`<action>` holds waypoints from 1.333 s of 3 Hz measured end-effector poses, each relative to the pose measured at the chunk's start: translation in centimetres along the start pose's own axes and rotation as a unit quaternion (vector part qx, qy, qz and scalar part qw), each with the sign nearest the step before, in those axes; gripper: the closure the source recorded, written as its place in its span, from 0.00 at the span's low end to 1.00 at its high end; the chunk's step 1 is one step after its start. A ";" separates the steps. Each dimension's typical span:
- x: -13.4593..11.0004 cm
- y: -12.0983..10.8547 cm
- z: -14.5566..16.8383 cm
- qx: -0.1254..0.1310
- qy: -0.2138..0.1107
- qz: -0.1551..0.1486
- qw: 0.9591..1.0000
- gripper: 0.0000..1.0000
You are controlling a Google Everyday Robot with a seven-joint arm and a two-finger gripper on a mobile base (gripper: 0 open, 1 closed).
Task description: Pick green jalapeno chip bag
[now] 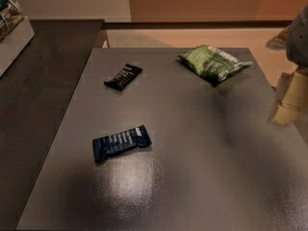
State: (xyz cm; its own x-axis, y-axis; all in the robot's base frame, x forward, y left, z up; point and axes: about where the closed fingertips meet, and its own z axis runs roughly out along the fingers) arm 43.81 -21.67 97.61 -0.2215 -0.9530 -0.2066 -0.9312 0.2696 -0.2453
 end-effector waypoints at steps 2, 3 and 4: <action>-1.5 -0.4 -3.2 0.008 -0.020 0.011 1.000 0.00; -3.9 -2.8 -6.9 0.028 -0.061 0.031 0.997 0.00; -4.7 -5.8 -5.8 0.035 -0.079 0.054 0.995 0.00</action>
Offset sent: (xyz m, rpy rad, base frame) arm -0.0124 0.0267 0.1060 0.1194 -0.0375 -0.0425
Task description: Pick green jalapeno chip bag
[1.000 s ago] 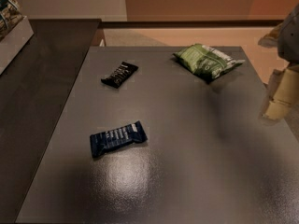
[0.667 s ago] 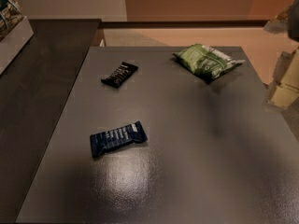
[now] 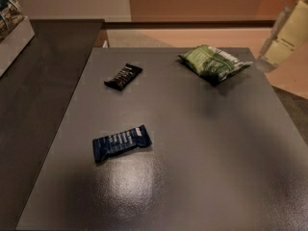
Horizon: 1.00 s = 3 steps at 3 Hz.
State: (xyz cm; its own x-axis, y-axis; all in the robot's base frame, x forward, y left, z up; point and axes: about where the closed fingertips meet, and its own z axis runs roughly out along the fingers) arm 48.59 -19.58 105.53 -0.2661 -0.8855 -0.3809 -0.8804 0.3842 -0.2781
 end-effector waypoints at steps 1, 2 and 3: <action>0.3 -2.4 4.9 -0.005 -0.002 0.022 1.000 0.00; 0.7 -4.7 10.2 -0.016 0.000 0.046 0.999 0.00; 0.7 -4.7 10.2 -0.016 0.000 0.046 0.999 0.00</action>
Offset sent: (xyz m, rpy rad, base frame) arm 0.0846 -0.0003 -0.0860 0.0475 0.0642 -0.0765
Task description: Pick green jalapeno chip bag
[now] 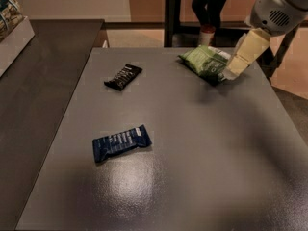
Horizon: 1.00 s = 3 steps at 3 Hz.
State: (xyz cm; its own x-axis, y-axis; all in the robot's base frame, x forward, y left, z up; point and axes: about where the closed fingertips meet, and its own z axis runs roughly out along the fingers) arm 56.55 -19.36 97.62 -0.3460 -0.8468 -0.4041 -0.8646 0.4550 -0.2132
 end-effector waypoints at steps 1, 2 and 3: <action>-0.2 -0.3 0.2 -0.004 -0.015 0.000 1.000 0.00; -1.4 -0.4 0.4 -0.012 -0.058 0.016 0.998 0.00; -1.4 -0.4 0.4 -0.012 -0.058 0.016 0.998 0.00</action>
Offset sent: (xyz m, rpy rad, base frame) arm 0.0166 0.0195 0.0078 0.2304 -0.0437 -0.0077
